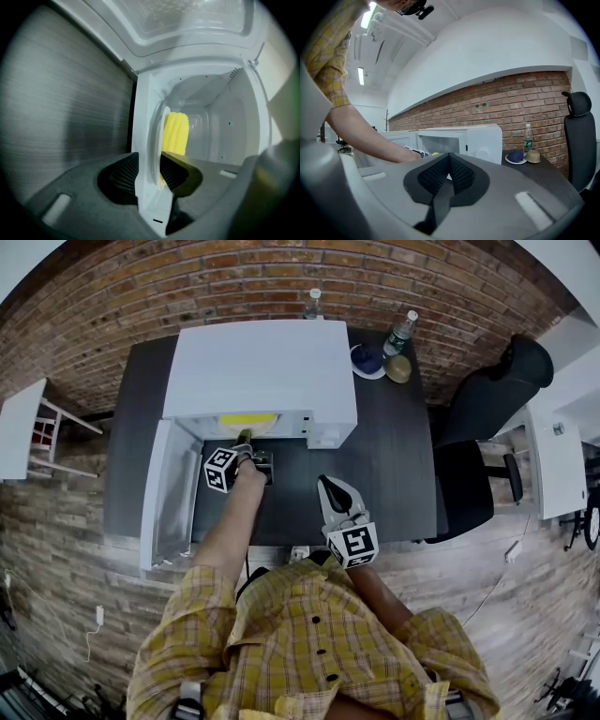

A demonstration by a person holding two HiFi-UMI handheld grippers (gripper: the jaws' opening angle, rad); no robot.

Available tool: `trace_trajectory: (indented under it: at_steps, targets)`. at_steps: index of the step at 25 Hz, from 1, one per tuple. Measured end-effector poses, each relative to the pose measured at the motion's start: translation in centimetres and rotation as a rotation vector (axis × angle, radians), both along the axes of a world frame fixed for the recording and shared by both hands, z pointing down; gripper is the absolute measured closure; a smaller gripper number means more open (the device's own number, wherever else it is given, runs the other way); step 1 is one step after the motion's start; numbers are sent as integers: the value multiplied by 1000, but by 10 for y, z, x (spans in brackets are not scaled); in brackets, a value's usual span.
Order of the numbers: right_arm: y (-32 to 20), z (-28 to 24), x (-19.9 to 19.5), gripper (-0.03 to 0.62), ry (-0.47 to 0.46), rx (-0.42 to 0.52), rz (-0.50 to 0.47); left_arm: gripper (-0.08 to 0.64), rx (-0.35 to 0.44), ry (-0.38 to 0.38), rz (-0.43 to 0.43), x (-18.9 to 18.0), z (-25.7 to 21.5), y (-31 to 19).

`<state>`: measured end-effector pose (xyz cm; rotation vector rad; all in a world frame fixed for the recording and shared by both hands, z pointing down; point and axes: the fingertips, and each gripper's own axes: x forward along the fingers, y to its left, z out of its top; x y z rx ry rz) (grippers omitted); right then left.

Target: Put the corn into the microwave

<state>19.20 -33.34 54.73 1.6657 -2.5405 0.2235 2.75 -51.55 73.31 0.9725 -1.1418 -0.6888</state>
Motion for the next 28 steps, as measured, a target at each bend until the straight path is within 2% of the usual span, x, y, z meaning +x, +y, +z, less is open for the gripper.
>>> trace_trajectory:
  at_steps: [9,17,24,28]
  targets:
    - [1,1,-7,597,5,-12,-4,422,19,41,31,5,-8,13]
    - [11,-3,-15,597,-6,-9,16,445,117,74,109,13,-40,42]
    - [26,-15,-31,597,-6,9,34,487,179,37,161,-2,-66,69]
    - [39,-20,-40,597,-21,14,50,556,222,-4,235,-4,-81,99]
